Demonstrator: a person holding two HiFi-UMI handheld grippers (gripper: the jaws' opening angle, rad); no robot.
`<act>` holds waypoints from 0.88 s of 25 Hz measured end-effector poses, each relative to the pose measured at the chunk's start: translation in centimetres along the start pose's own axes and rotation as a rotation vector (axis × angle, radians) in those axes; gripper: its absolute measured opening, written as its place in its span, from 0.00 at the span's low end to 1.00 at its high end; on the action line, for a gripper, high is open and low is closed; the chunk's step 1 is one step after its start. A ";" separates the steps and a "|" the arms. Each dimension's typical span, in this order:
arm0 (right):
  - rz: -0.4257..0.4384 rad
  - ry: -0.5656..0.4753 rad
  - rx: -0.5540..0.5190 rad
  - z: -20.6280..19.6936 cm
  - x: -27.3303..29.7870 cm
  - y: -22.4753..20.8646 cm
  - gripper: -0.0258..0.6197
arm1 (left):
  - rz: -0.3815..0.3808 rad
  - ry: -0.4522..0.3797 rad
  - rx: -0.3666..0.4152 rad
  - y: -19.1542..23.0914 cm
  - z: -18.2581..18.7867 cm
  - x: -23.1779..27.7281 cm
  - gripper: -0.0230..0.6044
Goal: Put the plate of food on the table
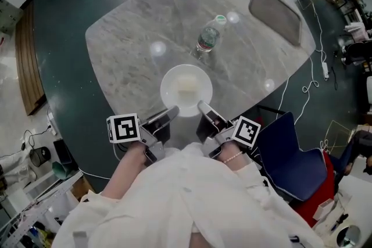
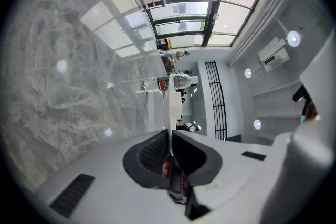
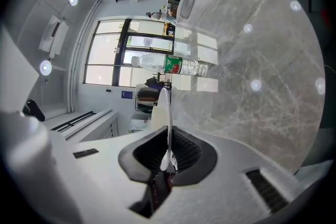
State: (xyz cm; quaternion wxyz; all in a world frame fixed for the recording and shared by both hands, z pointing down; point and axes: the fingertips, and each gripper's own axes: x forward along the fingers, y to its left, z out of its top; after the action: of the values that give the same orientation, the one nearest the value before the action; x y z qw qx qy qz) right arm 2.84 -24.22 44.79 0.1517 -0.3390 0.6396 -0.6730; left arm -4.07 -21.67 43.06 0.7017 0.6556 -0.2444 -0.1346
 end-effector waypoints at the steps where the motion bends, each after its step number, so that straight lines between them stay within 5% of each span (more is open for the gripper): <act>1: 0.004 -0.002 0.002 0.2 0.3 0.0 0.06 | 0.009 0.001 -0.016 0.1 0.3 0.0 0.08; 22: -0.009 0.116 -0.004 3.2 1.4 -0.4 0.06 | 0.033 -0.113 -0.019 0.3 1.4 2.4 0.08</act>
State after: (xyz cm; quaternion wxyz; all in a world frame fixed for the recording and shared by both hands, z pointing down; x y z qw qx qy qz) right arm 4.00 -27.51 45.39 0.1107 -0.3029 0.6469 -0.6910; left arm -2.77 -24.08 43.80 0.6949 0.6363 -0.2931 -0.1620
